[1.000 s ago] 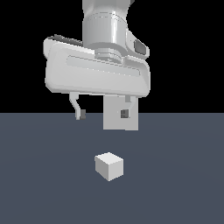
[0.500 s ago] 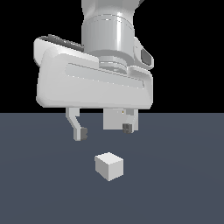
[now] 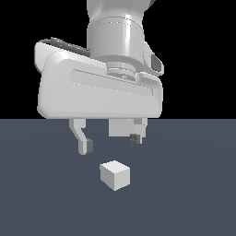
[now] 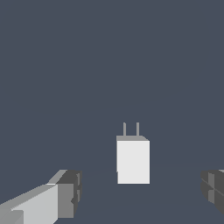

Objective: Plug the charger into the wall socket.

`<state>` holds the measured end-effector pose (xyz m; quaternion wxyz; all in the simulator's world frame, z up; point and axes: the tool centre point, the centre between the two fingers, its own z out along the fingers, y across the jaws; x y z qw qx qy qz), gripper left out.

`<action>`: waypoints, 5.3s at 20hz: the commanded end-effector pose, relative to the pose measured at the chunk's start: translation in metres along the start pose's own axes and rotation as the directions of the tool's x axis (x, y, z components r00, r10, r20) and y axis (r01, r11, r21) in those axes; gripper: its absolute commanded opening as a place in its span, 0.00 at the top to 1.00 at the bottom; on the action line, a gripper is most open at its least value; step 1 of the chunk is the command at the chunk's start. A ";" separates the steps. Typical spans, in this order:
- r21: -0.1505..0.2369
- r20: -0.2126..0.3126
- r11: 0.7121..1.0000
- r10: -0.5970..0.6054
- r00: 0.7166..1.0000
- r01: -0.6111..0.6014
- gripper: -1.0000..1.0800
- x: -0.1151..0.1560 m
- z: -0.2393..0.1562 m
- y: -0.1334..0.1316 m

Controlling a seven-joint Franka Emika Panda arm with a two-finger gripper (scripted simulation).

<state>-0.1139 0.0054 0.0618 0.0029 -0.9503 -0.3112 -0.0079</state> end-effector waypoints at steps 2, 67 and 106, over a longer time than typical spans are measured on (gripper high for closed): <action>0.000 0.000 1.000 0.000 1.000 0.000 0.04 0.000 0.004 0.000; -0.011 -0.006 0.706 0.708 0.706 -0.708 1.00 0.041 -0.031 0.041; -0.013 -0.006 0.653 0.757 0.653 -0.757 1.00 0.074 -0.037 0.084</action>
